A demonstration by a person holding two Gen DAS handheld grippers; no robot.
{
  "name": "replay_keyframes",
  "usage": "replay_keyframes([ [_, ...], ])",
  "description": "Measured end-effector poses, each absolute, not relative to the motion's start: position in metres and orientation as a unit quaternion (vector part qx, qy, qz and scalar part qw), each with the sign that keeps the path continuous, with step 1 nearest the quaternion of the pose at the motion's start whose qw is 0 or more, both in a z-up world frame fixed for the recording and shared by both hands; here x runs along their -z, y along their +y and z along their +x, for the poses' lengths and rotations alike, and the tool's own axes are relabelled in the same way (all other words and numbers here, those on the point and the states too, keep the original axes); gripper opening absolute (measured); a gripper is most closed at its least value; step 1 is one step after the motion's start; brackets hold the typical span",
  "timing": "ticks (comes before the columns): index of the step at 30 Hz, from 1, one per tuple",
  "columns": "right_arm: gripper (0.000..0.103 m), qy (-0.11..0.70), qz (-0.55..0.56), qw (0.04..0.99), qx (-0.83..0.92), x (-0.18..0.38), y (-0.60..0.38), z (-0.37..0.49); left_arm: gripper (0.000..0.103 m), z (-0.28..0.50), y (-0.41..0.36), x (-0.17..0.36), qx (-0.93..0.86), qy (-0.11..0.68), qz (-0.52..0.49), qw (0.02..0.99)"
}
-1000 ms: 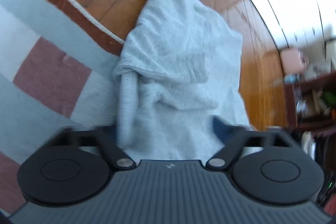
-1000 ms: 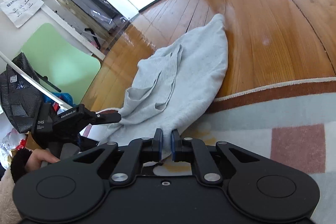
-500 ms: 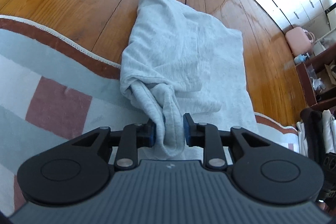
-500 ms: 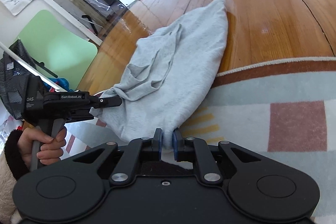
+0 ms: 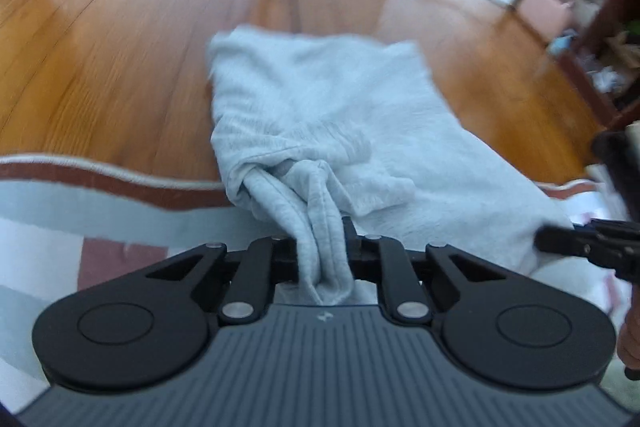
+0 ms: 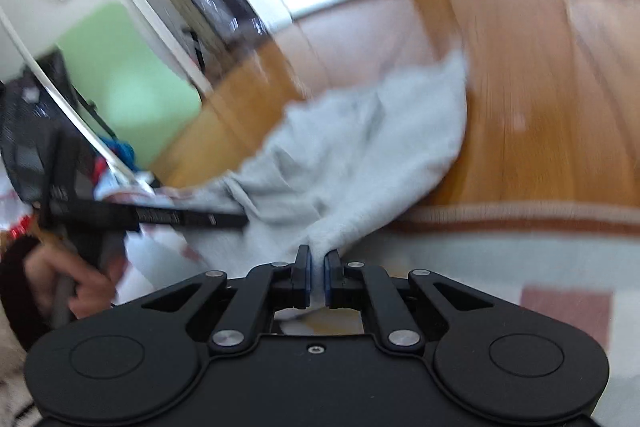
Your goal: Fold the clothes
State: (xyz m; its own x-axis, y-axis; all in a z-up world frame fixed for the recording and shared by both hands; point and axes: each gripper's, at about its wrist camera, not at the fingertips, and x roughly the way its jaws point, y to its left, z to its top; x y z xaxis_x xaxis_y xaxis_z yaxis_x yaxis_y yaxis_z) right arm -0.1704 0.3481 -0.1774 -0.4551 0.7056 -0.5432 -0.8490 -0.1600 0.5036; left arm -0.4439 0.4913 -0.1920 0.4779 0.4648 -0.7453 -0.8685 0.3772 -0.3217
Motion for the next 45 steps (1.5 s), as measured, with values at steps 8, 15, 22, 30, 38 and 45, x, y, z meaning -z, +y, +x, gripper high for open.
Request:
replay_keyframes([
  [8,0.008,0.463,-0.079,0.472,-0.746,0.121,0.256,-0.14,0.012,-0.444,0.41,0.147,-0.354,0.316,-0.395,0.787],
  [15,0.008,0.518,-0.069,0.492,-0.696,0.144,0.217,-0.117,0.013,-0.429,0.404,0.158,-0.327,0.368,-0.393,0.777],
  [22,0.008,0.543,-0.046,0.507,-0.668,0.144,0.266,-0.107,0.018,-0.446,0.462,0.171,-0.291,0.335,-0.534,0.72],
  [30,0.008,0.505,-0.116,0.583,-0.626,0.155,0.362,-0.086,0.051,-0.418,0.52,0.149,-0.383,0.278,-0.474,0.742],
  [38,0.008,0.472,-0.116,0.573,-0.659,0.198,0.401,-0.085,0.052,-0.402,0.502,0.178,-0.417,0.274,-0.301,0.812],
  [45,0.039,0.493,-0.047,0.579,-0.647,0.182,0.361,-0.056,0.071,-0.438,0.496,0.181,-0.37,0.231,-0.343,0.832],
])
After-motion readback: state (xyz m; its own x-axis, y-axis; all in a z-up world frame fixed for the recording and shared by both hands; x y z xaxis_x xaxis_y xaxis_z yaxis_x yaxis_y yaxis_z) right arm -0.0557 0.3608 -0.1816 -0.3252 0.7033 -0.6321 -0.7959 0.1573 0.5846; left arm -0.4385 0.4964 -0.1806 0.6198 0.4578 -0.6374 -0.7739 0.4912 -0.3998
